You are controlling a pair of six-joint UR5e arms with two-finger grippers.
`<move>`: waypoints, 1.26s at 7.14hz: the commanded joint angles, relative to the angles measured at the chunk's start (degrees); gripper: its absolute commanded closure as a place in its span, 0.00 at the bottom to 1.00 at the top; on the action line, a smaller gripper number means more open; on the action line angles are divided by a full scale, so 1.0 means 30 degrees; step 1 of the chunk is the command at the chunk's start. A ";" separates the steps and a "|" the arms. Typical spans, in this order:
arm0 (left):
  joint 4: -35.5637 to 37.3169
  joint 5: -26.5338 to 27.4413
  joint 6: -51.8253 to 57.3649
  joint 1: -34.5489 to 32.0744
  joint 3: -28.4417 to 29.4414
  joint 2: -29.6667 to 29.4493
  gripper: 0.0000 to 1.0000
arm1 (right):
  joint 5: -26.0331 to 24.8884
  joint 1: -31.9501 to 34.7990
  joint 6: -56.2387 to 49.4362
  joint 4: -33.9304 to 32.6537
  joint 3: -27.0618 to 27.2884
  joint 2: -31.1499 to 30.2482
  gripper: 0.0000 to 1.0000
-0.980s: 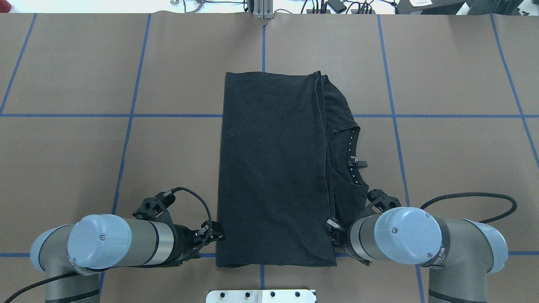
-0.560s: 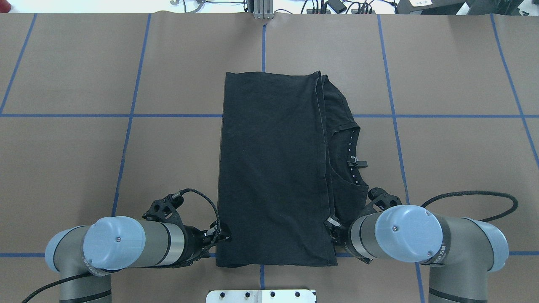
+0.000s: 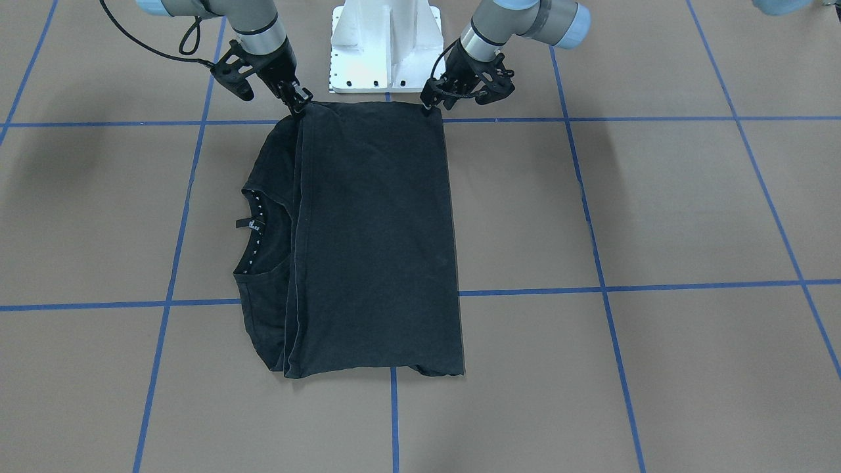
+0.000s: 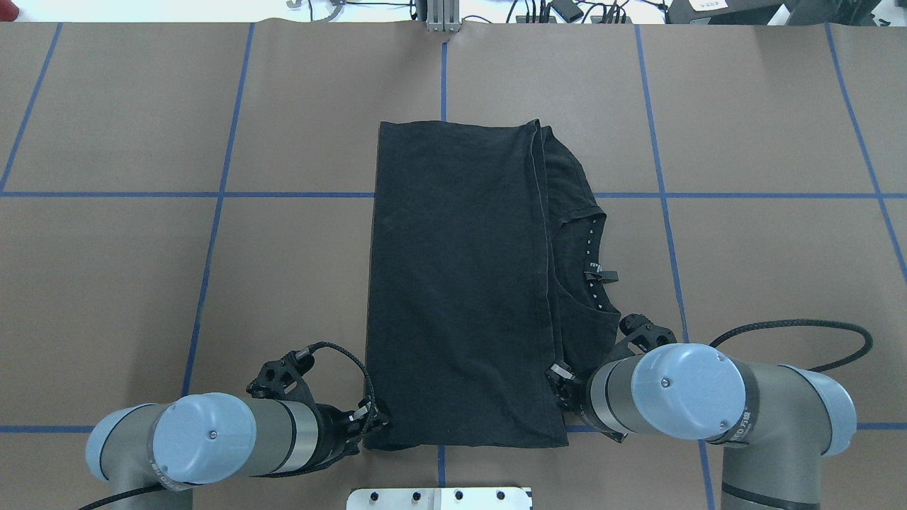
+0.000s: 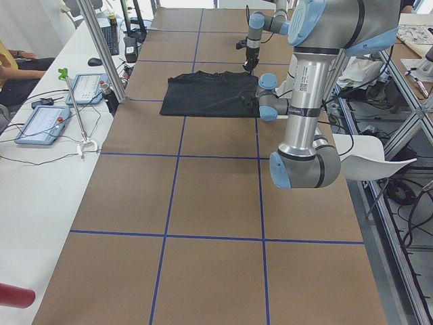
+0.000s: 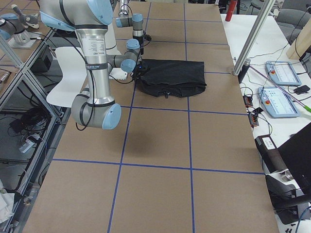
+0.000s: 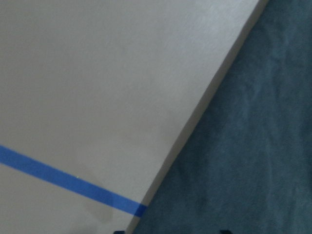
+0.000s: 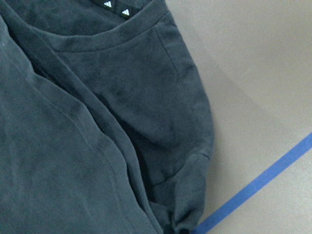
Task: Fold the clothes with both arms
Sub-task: 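Grasp the near corners of the folded shirt with both grippers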
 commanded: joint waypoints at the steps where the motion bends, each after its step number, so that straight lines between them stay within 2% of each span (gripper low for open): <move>1: -0.0017 0.0059 -0.0097 0.0116 0.0151 0.0013 0.32 | 0.0000 0.0022 -0.0029 0.0000 -0.0056 -0.0009 1.00; 4: -0.0017 0.0088 -0.0068 0.0204 0.0327 -0.0075 0.37 | 0.0000 0.0051 -0.0029 0.0000 -0.0056 -0.0067 1.00; 6: 0.0012 0.0088 -0.0068 0.0204 0.0328 -0.0046 0.64 | 0.0030 0.0080 -0.0029 0.0000 -0.0027 -0.0038 1.00; 8: 0.0012 0.0059 -0.0097 0.0233 0.0328 -0.0016 0.64 | 0.0059 0.0168 -0.0029 0.0000 0.0003 -0.0038 1.00; 9: 0.0012 0.0059 -0.0126 0.0204 0.0270 -0.0016 0.81 | 0.0117 0.0226 -0.0029 0.0000 0.0003 -0.0009 1.00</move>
